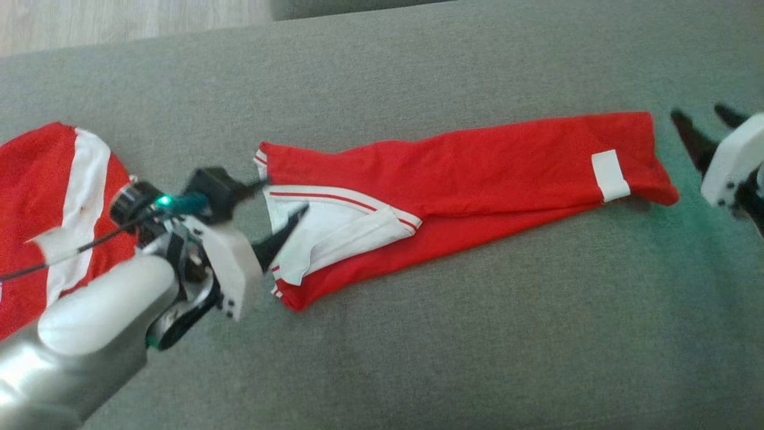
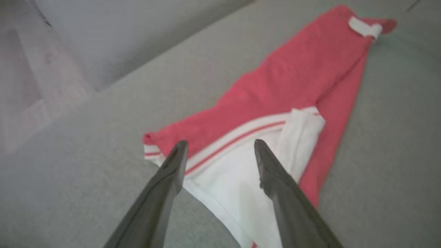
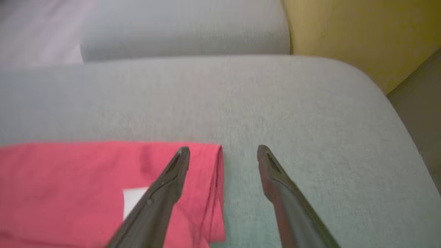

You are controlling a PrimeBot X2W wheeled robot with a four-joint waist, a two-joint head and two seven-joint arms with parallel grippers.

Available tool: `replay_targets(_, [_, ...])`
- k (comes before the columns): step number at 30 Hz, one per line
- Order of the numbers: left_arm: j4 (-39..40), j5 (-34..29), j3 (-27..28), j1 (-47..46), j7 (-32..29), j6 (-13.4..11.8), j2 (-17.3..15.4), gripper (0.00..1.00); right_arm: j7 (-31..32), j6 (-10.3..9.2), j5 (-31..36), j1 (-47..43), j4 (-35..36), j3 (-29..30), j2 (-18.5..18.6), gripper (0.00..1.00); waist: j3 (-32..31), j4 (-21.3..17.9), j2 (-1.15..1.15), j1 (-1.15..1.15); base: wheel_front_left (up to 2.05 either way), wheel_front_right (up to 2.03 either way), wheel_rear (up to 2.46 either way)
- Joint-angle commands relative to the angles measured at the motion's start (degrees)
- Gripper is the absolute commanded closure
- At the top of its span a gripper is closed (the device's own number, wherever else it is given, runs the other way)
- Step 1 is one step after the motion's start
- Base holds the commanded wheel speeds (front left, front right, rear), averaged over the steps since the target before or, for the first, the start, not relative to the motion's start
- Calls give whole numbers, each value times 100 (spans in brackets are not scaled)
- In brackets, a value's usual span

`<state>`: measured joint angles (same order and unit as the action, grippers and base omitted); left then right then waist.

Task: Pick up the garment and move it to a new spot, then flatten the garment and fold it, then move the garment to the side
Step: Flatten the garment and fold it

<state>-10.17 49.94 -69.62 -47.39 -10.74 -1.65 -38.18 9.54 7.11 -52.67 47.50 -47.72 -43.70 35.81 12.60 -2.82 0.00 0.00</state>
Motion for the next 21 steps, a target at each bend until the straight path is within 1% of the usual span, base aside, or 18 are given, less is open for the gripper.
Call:
replay_targets(1, [68,8,361,-160,118,-69,-125,0,-124,37,-49,68,110,49,33,0,-28,-23,0,0,0,0,0])
replay_targets(7, [-271,186,1214,91,1575,-900,181,0,-1389,37,-1,212,382,550,-406,0,-196,-108,0,0,0,0,0])
replay_targets(10, [-387,358,1577,329,2190,-1162,341,0,-1952,37,57,163,519,802,-671,0,-336,-126,0,0,0,0,0])
replay_targets(13, [-442,432,1894,592,2476,-1342,506,0,-2261,37,209,31,618,1075,-922,0,-500,-116,0,0,0,0,0])
replay_targets(16, [-440,315,2176,912,2561,-1435,673,0,-2408,37,643,-182,665,1403,-1097,0,-642,-99,0,0,0,0,0])
replay_targets(19, [-296,-11,2695,1338,2570,-1504,923,0,-2445,37,1105,-565,689,1850,-1357,0,-747,-86,0,0,0,0,0])
replay_targets(21, [-176,-274,3102,1703,2571,-1481,1135,0,-2450,37,1437,-883,772,2240,-1581,0,-785,-75,0,0,0,0,0])
